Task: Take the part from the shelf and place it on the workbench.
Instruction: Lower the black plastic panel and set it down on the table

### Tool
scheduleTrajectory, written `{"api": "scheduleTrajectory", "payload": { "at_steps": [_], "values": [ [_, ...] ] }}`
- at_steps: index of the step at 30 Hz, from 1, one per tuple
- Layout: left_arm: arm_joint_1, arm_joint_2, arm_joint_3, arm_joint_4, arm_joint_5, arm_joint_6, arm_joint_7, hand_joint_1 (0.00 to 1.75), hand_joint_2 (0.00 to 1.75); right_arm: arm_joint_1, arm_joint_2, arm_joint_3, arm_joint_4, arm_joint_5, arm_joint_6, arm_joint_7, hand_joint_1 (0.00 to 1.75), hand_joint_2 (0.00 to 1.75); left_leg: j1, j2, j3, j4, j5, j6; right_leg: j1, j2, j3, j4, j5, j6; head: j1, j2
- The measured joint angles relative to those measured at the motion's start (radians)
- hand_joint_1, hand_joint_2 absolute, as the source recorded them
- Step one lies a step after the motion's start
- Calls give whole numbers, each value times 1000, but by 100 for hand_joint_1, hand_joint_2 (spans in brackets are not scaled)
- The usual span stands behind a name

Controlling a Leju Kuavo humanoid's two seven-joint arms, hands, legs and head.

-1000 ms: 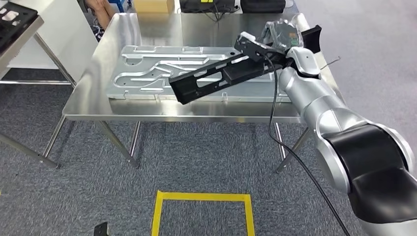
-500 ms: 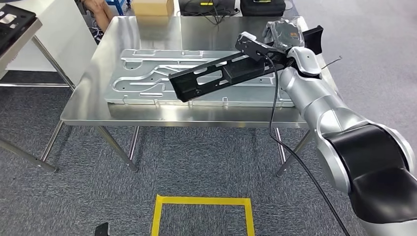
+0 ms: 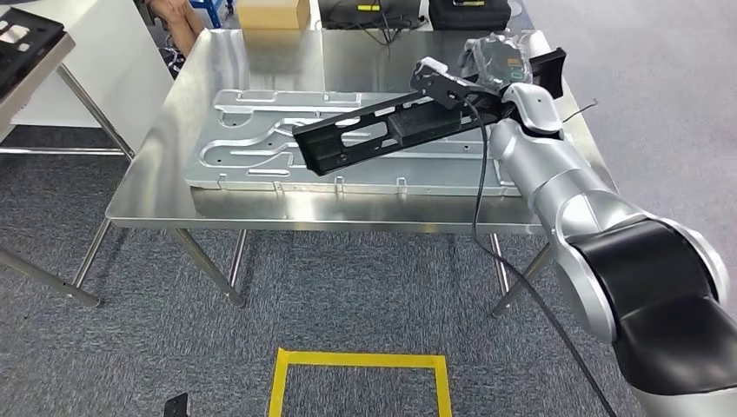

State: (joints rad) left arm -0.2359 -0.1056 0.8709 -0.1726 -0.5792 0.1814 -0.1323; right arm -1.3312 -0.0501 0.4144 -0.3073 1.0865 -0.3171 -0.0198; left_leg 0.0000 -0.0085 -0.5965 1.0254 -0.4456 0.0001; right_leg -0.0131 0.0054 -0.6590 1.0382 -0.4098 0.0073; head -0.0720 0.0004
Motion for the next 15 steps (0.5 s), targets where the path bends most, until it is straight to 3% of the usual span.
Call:
{"api": "scheduleTrajectory", "payload": {
  "at_steps": [2,3,6,7,8,9,11,12,13,15],
  "values": [
    [1,0,0,0,-1,2,-3,0,175,-2,0,-1,-1,1,0,1,175,175,1,2,-5,18,-14,-10,-3,0,6,-4,-3,-12,0,0],
    [1,0,1,0,-1,3,-4,0,175,-3,0,-2,-2,1,0,2,175,175,3,2,-21,55,-33,-16,-5,0,11,-7,-4,-17,0,0],
    [2,-1,3,2,-2,6,-5,0,175,-2,0,-2,-2,2,1,3,175,175,8,3,-123,248,-106,-27,-6,1,23,-7,-13,-25,0,0],
    [3,-2,4,2,-2,7,-5,0,175,-1,0,-2,-1,3,2,3,175,175,9,3,-152,291,-111,-28,-5,2,27,-7,-17,-26,0,0],
    [3,-3,5,3,-2,8,-5,0,175,0,0,-2,0,3,3,3,175,175,10,3,-164,296,-94,-28,-4,3,32,-7,-21,-25,0,0],
    [4,-3,6,3,-2,9,-4,0,175,1,0,-2,0,3,5,3,175,175,10,3,-156,261,-59,-25,-3,4,38,-7,-25,-24,0,0],
    [3,-4,8,3,-3,10,-5,0,175,-1,0,-4,0,3,7,3,175,175,8,3,-100,118,29,-13,-1,6,51,-7,-35,-20,0,0],
    [2,-4,8,3,-3,11,-5,0,175,-2,0,-6,0,3,7,3,175,175,5,3,-71,55,52,-7,1,7,55,-7,-39,-16,0,0],
    [1,-4,9,3,-4,11,-6,0,175,-4,-1,-8,0,3,8,3,175,175,2,4,-54,17,59,-2,2,7,56,-8,-41,-12,0,0],
    [1,-5,11,3,-4,11,-6,0,175,-4,-3,-11,0,3,9,3,175,175,0,5,-44,-4,50,5,1,8,56,-11,-43,-1,0,0]
  ]
}}
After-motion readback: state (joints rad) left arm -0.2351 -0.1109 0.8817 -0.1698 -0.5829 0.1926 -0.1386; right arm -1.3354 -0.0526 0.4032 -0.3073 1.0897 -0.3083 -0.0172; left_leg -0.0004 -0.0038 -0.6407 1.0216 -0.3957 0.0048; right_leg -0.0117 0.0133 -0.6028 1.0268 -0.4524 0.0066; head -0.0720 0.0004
